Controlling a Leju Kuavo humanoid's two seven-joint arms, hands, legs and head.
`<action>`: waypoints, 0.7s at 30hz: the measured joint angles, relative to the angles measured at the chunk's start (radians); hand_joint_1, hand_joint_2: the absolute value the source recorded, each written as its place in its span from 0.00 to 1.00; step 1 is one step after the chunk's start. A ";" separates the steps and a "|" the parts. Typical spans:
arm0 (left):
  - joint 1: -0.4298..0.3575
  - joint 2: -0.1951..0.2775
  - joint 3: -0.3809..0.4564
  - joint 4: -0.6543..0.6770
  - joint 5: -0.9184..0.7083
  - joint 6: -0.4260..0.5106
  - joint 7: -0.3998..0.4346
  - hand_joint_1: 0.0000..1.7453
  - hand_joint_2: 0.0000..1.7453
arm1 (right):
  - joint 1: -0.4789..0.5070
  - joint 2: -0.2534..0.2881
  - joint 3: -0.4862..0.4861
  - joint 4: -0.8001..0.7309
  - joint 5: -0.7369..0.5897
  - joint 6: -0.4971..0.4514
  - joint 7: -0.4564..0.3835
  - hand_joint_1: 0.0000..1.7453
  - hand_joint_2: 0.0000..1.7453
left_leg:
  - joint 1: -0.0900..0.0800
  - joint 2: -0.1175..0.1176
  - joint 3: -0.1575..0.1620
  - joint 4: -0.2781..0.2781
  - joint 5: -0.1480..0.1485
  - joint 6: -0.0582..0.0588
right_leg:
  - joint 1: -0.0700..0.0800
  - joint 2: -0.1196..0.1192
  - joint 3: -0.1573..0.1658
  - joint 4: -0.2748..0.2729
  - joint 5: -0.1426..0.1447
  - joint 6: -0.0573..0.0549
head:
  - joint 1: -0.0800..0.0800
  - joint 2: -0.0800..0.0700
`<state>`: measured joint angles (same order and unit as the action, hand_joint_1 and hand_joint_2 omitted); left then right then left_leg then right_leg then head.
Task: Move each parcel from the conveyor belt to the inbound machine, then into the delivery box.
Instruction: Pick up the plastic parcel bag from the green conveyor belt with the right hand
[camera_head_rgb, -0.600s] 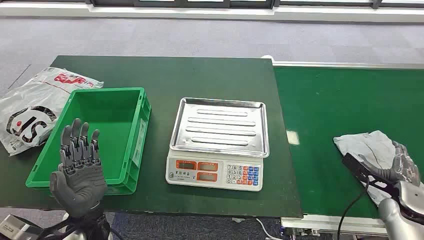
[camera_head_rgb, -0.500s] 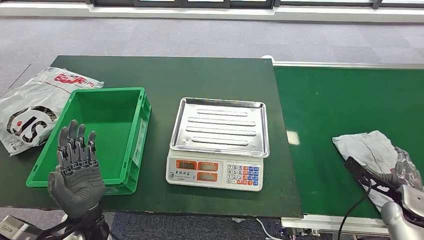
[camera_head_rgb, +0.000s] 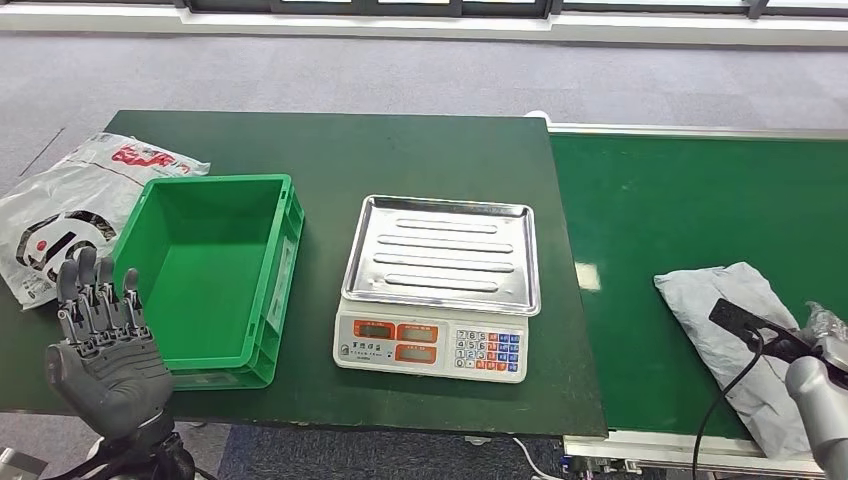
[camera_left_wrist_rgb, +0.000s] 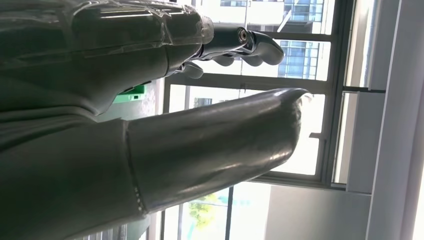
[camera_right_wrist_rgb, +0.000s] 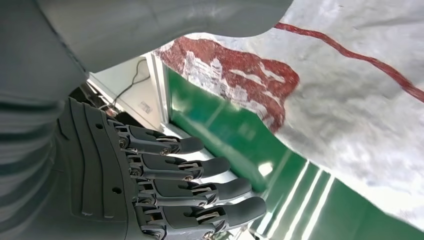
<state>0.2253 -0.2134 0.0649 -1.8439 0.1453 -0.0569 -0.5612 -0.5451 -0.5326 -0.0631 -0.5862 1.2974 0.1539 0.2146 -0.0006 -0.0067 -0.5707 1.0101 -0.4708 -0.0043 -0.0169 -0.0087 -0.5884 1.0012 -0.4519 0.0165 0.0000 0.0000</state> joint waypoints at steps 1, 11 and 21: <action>-0.001 0.002 0.000 0.002 0.000 0.000 -0.001 0.00 0.00 | -0.003 0.000 0.005 0.013 -0.003 0.001 -0.002 0.00 1.00 | 0.000 0.000 0.000 0.000 0.000 0.000 | 0.000 0.000 0.000 0.000 0.000 0.000 | 0.000 0.000; -0.015 0.018 0.000 0.030 0.006 -0.010 -0.009 0.00 0.00 | 0.138 -0.019 0.017 -0.015 -0.124 0.066 -0.071 0.00 1.00 | 0.000 -0.001 -0.001 0.000 -0.001 0.001 | 0.000 -0.002 0.001 -0.001 -0.001 0.000 | 0.000 0.000; -0.035 0.031 0.000 0.061 0.004 -0.020 -0.009 0.00 0.00 | 0.359 -0.001 0.017 -0.247 -0.212 0.130 -0.125 1.00 1.00 | 0.000 -0.001 0.000 0.000 -0.002 0.000 | 0.001 -0.002 0.002 -0.001 -0.002 0.000 | 0.000 0.000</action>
<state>0.1902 -0.1824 0.0644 -1.7830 0.1495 -0.0764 -0.5699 -0.1859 -0.5333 -0.0463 -0.8332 1.0858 0.2836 0.0901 -0.0001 -0.0075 -0.5702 1.0100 -0.4724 -0.0039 -0.0164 -0.0105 -0.5868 1.0006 -0.4543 0.0166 0.0000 0.0000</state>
